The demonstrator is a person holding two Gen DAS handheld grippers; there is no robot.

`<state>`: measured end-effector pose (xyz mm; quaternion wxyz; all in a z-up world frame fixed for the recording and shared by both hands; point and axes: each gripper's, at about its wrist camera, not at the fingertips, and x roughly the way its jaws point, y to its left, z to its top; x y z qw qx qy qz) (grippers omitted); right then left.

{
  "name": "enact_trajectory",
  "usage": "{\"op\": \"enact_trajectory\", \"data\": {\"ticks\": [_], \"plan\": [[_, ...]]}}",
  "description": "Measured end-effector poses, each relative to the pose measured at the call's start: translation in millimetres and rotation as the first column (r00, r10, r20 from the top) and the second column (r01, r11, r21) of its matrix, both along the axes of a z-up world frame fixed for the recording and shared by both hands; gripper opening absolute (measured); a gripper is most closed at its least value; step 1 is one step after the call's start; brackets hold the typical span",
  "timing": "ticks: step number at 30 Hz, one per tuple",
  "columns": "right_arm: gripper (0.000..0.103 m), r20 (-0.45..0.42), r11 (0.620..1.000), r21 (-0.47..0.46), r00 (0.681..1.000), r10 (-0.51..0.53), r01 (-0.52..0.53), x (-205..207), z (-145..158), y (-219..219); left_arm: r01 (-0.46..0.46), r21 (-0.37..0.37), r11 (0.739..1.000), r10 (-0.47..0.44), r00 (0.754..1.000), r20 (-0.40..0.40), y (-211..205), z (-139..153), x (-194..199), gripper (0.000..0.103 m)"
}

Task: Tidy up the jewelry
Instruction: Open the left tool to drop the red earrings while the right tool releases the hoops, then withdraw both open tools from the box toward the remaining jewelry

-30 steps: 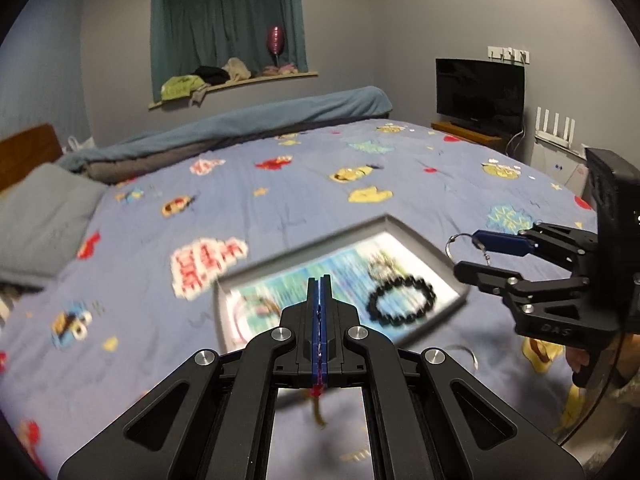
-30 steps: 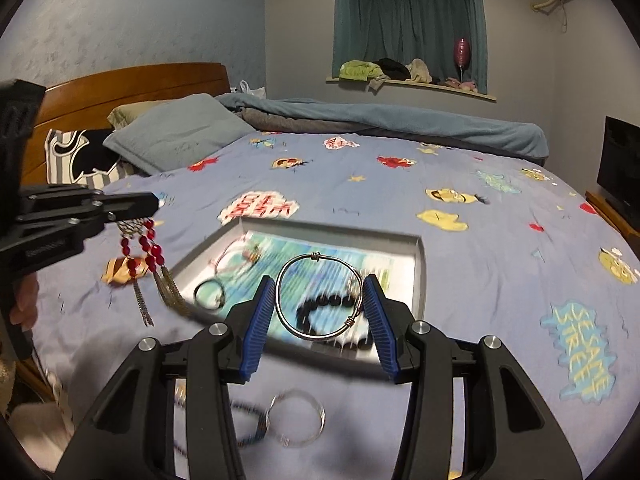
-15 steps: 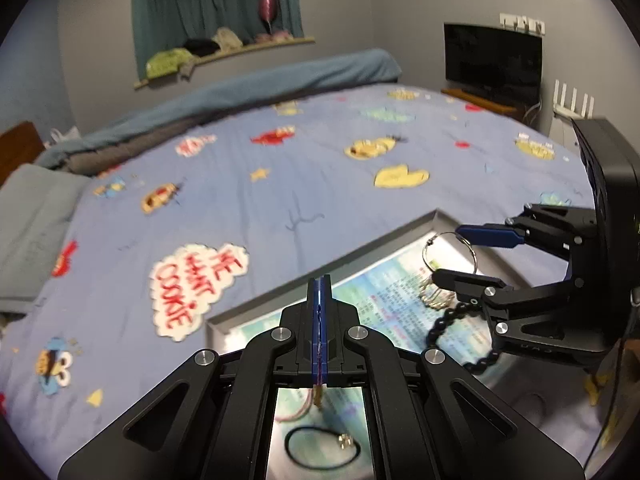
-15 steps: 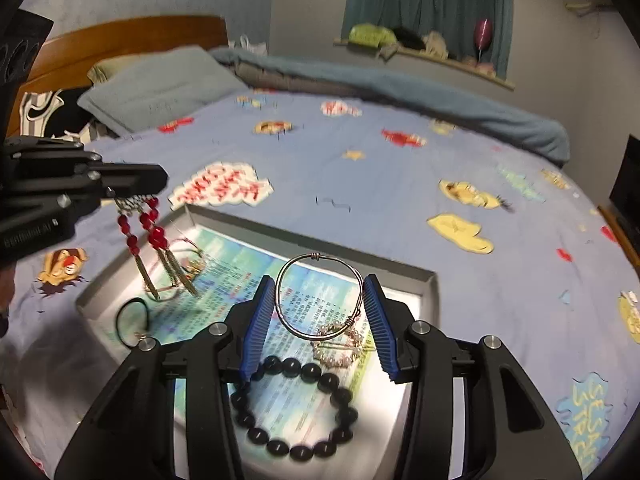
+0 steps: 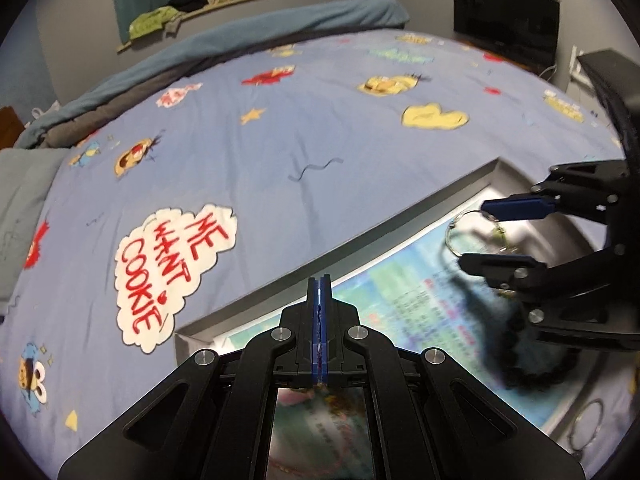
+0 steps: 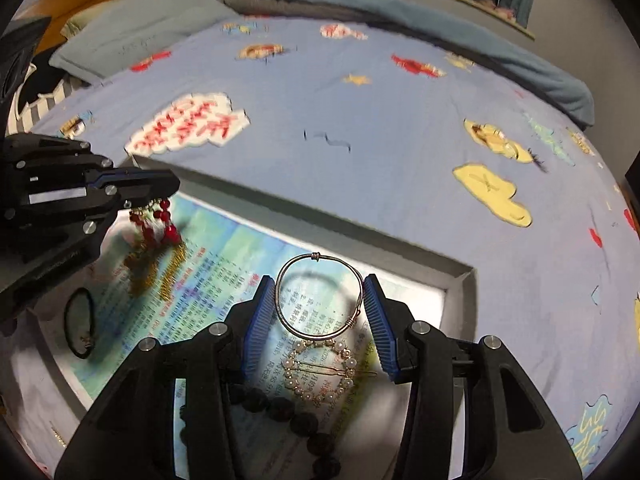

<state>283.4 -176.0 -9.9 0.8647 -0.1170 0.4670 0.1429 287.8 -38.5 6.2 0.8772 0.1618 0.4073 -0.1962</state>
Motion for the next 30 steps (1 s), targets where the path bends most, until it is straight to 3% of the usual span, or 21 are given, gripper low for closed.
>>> {"op": "enact_trajectory", "data": {"ticks": [13,15,17,22,26,30], "plan": [[0.047,-0.026,1.0,-0.011,1.0,-0.008,0.008,9,-5,0,-0.032,0.026,0.999,0.034,0.998,-0.048,6,-17,13,0.002],[0.047,-0.013,1.0,-0.023,1.0,-0.013,0.013,8,-4,0,-0.042,0.03,0.999,0.044,0.998,-0.045,7,-16,12,0.007],[0.048,-0.009,1.0,-0.022,1.0,-0.015,0.015,7,-2,-2,-0.052,0.02,0.998,0.053,0.998,-0.033,8,-13,12,0.024],[0.049,0.014,0.999,-0.007,0.999,-0.038,0.038,-2,11,-10,-0.058,-0.016,0.998,0.058,0.998,0.002,12,4,-1,0.031],[0.065,0.044,0.998,0.018,0.997,-0.061,0.06,-14,27,-18,-0.07,-0.045,0.997,0.072,0.997,0.039,16,20,-18,0.062],[0.074,0.083,0.996,0.044,0.993,-0.084,0.08,-34,45,-27,-0.091,-0.099,0.991,0.098,0.993,0.068,25,39,-40,0.075]]}}
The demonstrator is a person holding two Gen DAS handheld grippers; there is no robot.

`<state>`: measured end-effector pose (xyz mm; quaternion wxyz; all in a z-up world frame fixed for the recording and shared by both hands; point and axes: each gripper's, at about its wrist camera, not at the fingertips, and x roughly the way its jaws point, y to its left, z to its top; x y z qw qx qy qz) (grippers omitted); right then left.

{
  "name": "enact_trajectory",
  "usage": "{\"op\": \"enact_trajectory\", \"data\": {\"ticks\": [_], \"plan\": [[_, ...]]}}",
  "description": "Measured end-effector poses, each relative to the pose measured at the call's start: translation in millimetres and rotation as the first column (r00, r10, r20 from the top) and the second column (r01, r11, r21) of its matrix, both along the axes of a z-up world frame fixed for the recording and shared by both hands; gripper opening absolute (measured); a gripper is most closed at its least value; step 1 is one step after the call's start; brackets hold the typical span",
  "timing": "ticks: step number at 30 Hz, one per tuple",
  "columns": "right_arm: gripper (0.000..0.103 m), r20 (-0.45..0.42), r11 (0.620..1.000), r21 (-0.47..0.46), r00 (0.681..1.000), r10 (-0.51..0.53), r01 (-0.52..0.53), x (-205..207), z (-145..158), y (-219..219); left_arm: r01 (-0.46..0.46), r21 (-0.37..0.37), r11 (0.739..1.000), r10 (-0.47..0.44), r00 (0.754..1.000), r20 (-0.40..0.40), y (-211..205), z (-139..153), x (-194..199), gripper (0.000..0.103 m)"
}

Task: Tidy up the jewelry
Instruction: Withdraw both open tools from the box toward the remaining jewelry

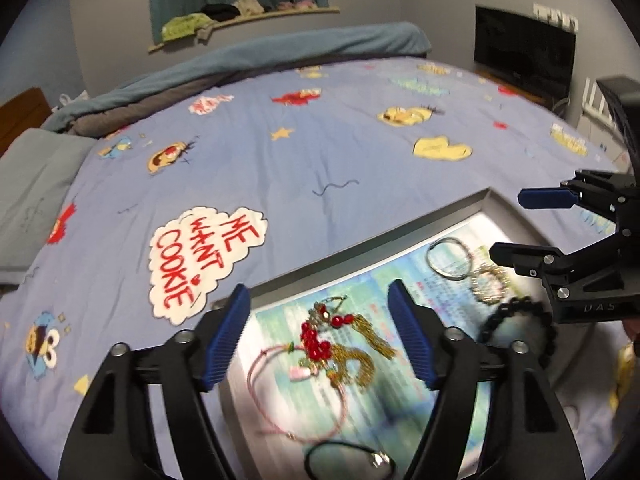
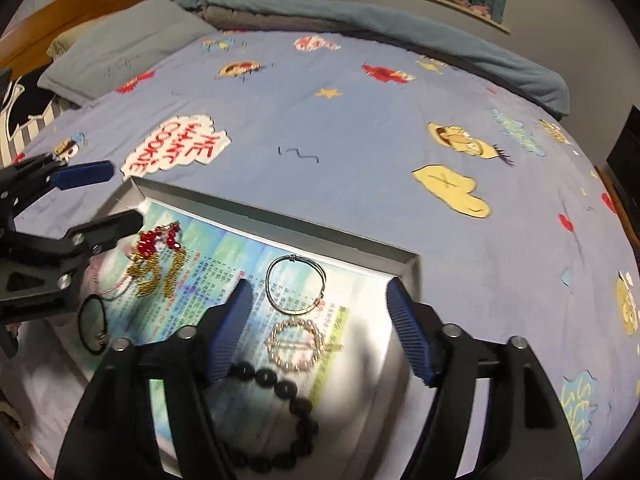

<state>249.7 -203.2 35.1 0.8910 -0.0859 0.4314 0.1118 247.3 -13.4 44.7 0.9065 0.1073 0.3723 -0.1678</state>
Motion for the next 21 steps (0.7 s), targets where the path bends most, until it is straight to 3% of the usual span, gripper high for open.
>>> {"op": "enact_trajectory", "data": {"ticks": [5,9,13,21], "plan": [[0.092,0.059,1.0,0.024,0.998,-0.021,0.019,-32,21,-10,-0.028,-0.041,0.999,0.03,0.999,0.034,12,20,-31,0.085],[0.097,0.109,0.999,0.04,0.994,-0.027,0.023,-63,35,-14,-0.042,-0.072,0.996,0.047,0.997,0.064,20,34,-63,0.092],[0.097,0.142,0.998,0.052,0.989,-0.036,0.029,-92,43,-17,-0.037,-0.11,0.993,0.045,0.997,0.067,28,42,-94,0.093],[0.097,0.184,0.996,0.085,0.982,-0.036,0.021,-148,53,-21,-0.049,-0.086,0.995,0.057,0.994,0.09,34,39,-149,0.094]]}}
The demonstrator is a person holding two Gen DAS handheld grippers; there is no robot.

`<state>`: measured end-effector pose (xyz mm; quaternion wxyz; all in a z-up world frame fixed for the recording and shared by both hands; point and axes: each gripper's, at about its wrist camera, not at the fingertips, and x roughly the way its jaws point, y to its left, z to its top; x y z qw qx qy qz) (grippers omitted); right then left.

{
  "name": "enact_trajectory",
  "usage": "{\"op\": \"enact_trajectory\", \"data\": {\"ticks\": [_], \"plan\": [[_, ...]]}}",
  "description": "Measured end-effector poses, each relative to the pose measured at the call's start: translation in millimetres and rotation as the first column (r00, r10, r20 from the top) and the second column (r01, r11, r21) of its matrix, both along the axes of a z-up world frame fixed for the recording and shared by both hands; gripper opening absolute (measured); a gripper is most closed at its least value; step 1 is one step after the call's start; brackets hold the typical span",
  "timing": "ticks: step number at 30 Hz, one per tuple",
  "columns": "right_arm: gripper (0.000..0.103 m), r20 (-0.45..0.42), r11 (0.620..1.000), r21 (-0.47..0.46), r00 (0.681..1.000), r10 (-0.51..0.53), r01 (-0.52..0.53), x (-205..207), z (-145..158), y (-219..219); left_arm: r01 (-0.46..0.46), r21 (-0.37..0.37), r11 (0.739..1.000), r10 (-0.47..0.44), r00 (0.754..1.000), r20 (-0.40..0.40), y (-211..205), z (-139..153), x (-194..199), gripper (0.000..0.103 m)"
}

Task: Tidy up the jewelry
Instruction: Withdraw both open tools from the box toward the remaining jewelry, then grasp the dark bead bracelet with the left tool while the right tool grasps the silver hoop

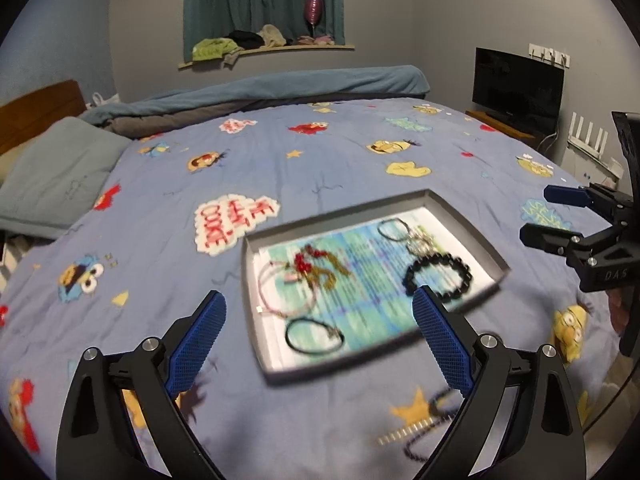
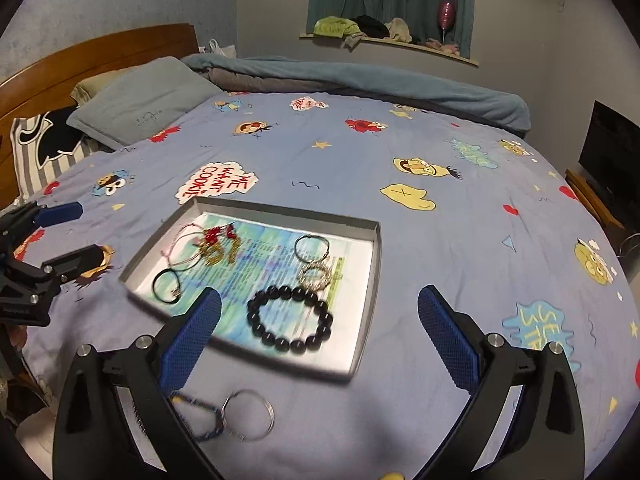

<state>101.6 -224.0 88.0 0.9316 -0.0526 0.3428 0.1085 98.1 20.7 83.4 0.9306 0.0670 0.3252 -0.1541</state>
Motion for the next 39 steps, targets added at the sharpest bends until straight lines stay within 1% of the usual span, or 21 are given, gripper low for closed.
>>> {"op": "enact_trajectory", "data": {"ticks": [6,9,12,15,19,23,28,31,33,36,38,39], "plan": [[0.097,0.022,1.0,-0.001,1.0,0.003,-0.003,-28,-6,0,-0.002,-0.022,1.0,0.002,1.0,-0.013,3,-15,-30,0.094],[0.097,0.019,1.0,0.003,1.0,0.006,-0.006,-40,-16,-1,-0.011,-0.048,0.999,0.009,0.999,-0.034,5,-28,-40,0.094],[0.097,0.024,1.0,-0.013,1.0,0.006,-0.006,-49,-26,-1,-0.015,-0.062,0.998,0.011,0.998,-0.058,5,-40,-50,0.094],[0.097,0.026,1.0,-0.022,1.0,0.004,-0.003,-54,-36,0,-0.022,-0.043,0.999,0.019,0.998,-0.06,3,-51,-60,0.094],[0.097,0.012,1.0,-0.004,1.0,0.007,-0.007,-60,-51,-2,-0.031,-0.023,0.999,0.03,0.997,-0.066,5,-62,-69,0.094],[0.097,0.012,1.0,-0.009,1.0,0.013,-0.013,-64,-64,-2,-0.033,-0.046,0.998,0.028,0.994,-0.101,8,-73,-75,0.094],[0.097,0.0,1.0,-0.004,1.0,0.017,-0.017,-65,-81,-3,-0.029,-0.027,0.999,0.026,0.997,-0.078,4,-77,-87,0.093],[0.097,0.004,1.0,0.006,1.0,0.021,-0.021,-68,-88,-5,-0.009,-0.04,0.999,0.006,0.996,-0.089,2,-82,-94,0.092],[0.097,0.007,0.999,0.01,0.999,0.033,-0.033,-70,-92,-5,0.004,-0.031,1.0,-0.007,0.995,-0.1,-3,-88,-96,0.092],[0.097,-0.005,0.998,0.01,0.998,0.055,-0.055,-71,-97,-2,0.027,0.002,1.0,-0.026,0.993,-0.111,-12,-97,-97,0.089],[0.097,-0.01,0.998,-0.001,0.998,0.067,-0.067,-72,-101,1,0.035,0.005,0.999,-0.034,0.992,-0.124,-16,-102,-96,0.083],[0.097,-0.011,0.997,-0.006,0.997,0.071,-0.071,-72,-102,1,0.035,0.005,0.999,-0.034,0.99,-0.135,-18,-105,-94,0.082]]}}
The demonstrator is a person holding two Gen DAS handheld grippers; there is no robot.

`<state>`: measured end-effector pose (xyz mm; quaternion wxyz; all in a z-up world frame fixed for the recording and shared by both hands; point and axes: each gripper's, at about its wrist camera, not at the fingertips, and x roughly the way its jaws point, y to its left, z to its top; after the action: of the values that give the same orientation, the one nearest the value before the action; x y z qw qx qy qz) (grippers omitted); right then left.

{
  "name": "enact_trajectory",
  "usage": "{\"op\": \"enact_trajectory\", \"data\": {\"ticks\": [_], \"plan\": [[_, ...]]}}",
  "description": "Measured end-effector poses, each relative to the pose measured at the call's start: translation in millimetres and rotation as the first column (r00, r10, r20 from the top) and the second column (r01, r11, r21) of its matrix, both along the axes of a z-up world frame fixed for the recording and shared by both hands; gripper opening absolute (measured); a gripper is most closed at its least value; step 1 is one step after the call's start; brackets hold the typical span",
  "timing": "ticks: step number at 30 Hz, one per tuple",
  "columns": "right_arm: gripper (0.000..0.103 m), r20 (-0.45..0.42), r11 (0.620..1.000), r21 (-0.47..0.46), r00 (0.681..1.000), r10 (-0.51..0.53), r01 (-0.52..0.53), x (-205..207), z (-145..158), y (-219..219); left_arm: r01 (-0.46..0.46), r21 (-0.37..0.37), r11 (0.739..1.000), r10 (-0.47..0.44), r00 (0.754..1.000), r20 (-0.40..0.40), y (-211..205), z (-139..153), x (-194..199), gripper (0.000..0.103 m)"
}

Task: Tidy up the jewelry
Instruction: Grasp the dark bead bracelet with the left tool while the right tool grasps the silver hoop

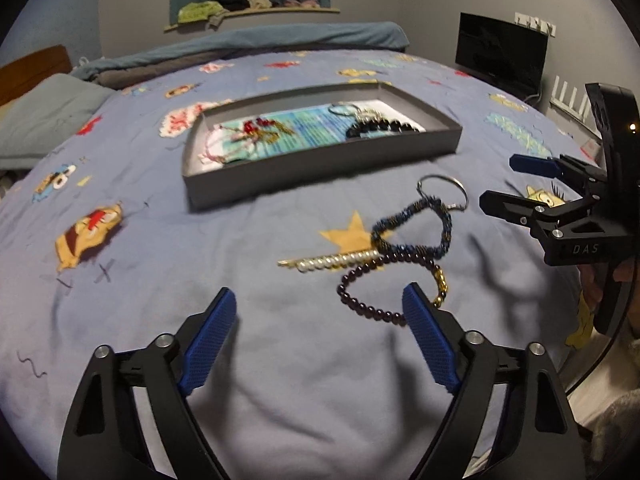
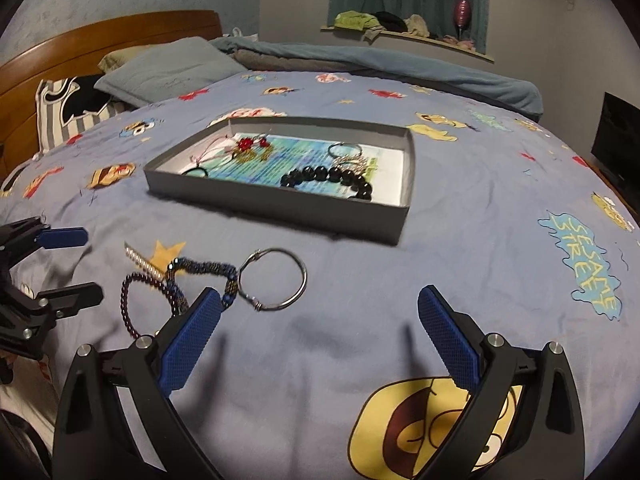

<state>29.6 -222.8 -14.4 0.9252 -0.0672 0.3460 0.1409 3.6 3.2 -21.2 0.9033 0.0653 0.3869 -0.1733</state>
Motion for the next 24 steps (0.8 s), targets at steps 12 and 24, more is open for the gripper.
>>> {"op": "enact_trajectory", "data": {"ticks": [12,24], "plan": [[0.079,-0.026,0.998,-0.024,0.998,0.063,-0.064,-4,-11,8,0.049,-0.006,0.999,-0.049,0.997,-0.057,-14,-15,8,0.035],[0.063,-0.02,0.993,-0.06,0.995,0.1,-0.101,4,-19,23,0.058,0.083,0.995,-0.056,0.998,-0.027,-26,-20,13,0.011]]}}
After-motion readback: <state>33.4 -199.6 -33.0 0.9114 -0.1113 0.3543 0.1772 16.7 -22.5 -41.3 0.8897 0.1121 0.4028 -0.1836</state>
